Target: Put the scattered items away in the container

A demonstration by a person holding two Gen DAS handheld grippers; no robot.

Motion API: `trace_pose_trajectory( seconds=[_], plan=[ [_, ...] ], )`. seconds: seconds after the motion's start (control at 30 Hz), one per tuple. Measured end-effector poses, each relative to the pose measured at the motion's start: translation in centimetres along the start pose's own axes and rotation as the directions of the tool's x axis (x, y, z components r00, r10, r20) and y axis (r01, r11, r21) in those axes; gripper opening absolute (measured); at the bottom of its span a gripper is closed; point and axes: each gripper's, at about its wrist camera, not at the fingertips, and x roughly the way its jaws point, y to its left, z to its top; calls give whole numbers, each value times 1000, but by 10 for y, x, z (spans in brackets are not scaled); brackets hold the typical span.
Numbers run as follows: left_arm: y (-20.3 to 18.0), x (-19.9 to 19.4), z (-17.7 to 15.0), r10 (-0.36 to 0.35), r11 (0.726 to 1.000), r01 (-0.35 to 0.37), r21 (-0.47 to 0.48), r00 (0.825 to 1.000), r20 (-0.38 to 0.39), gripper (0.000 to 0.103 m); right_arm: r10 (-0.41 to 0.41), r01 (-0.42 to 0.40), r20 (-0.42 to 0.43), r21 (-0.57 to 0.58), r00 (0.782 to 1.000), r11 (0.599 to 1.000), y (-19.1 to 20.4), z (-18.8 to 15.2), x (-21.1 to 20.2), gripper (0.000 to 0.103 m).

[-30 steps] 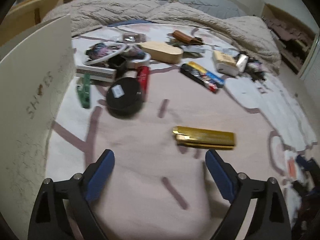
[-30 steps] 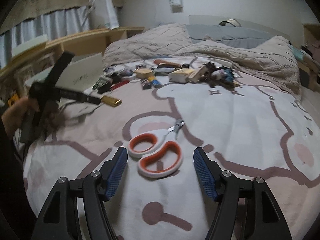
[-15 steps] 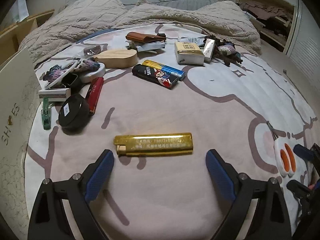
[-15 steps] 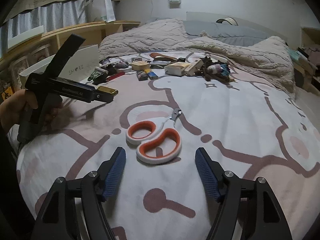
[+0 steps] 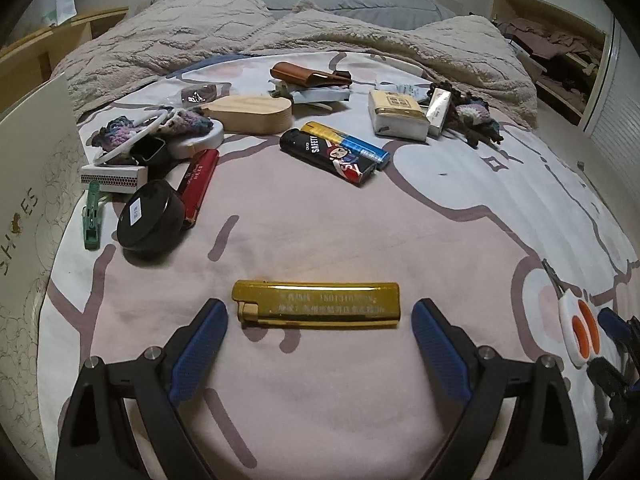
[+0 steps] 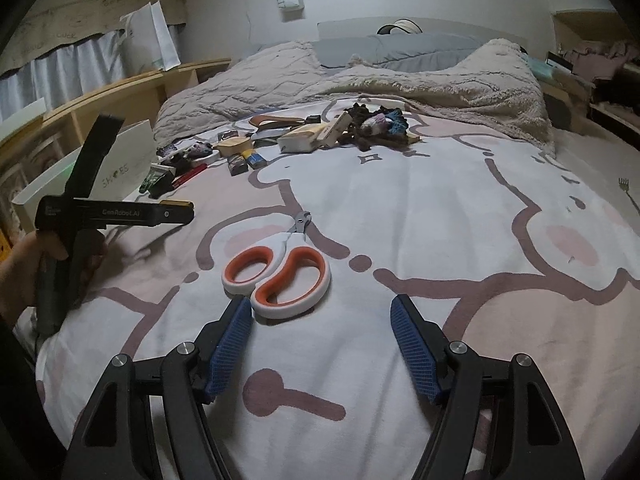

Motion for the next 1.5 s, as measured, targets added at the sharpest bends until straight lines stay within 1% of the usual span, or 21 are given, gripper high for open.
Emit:
trace_pose_trajectory(
  seconds=[0.03, 0.07, 0.1, 0.13, 0.2, 0.27, 0.4, 0.6, 0.77, 0.8, 0.87, 0.93, 0.97, 1.03, 1.07, 1.1, 1.27, 1.43, 1.47, 1.5],
  plan=[
    [1, 0, 0, -2, 1000, 2, -3, 1000, 2, 94, 1, -1, -2, -7, 1000, 1000, 2, 0, -1, 81],
    [1, 0, 0, -6, 1000, 6, -5, 1000, 4, 94, 9, -9, -4, -15, 1000, 1000, 4, 1, -2, 86],
    [2, -1, -1, -9, 1000, 9, -6, 1000, 9, 93, 25, -25, -10, -27, 1000, 999, 8, 3, -2, 94],
    [2, -1, -2, -11, 1000, 11, -6, 1000, 15, 92, 32, -32, -16, -32, 999, 999, 10, 4, -3, 98],
    [4, -2, -3, -17, 1000, 17, -11, 1000, 25, 85, 30, -32, -43, -31, 999, 999, 14, 6, 0, 99],
    [7, -3, -3, -27, 999, 28, -28, 999, 31, 80, 19, -20, -75, -13, 997, 1000, 15, 9, 5, 99],
    [12, -4, -4, -58, 997, 60, -50, 997, 42, 80, 5, 0, -116, 35, 993, 999, 15, 20, 14, 99],
    [12, -4, -5, -64, 996, 66, -51, 997, 46, 80, -56, 58, -161, 7, 985, 998, 26, 27, 28, 99],
    [12, -4, -5, -66, 996, 68, -53, 997, 47, 80, -80, 88, -210, 30, 975, 996, 33, 31, 38, 99],
    [12, -4, -5, -68, 996, 70, -54, 997, 47, 80, -92, 99, -216, 26, 972, 995, 35, 31, 41, 98],
    [12, -4, -6, -72, 996, 75, -56, 996, 48, 80, -113, 122, -215, 27, 970, 992, 38, 31, 42, 93],
    [12, -4, -6, -76, 995, 79, -58, 996, 49, 80, -125, 134, -210, 30, 970, 990, 41, 31, 42, 83],
    [13, -4, -6, -78, 995, 81, -58, 996, 50, 80, -130, 139, -206, 30, 970, 990, 42, 31, 42, 82],
    [13, -4, -6, -81, 995, 84, -60, 995, 50, 80, -130, 138, -194, 25, 972, 990, 43, 30, 43, 74],
    [14, -5, -6, -83, 994, 86, -61, 995, 51, 80, -128, 135, -190, 23, 973, 991, 44, 30, 43, 72],
    [14, -5, -6, -86, 994, 89, -62, 995, 52, 80, -122, 128, -179, 22, 976, 992, 43, 30, 42, 66],
    [16, -6, -6, -98, 992, 102, -69, 994, 57, 80, -94, 101, -160, 35, 983, 994, 41, 30, 40, 66],
    [16, -10, -8, -106, 992, 109, -59, 993, 51, 80, -42, 54, -155, 74, 987, 996, 36, 31, 33, 66],
    [15, -11, -9, -105, 993, 107, -56, 993, 47, 77, -36, 49, -157, 78, 987, 996, 36, 31, 32, 66],
    [16, -12, -10, -102, 993, 104, -53, 994, 42, 77, -26, 40, -159, 85, 987, 996, 36, 31, 29, 66]
  ],
)
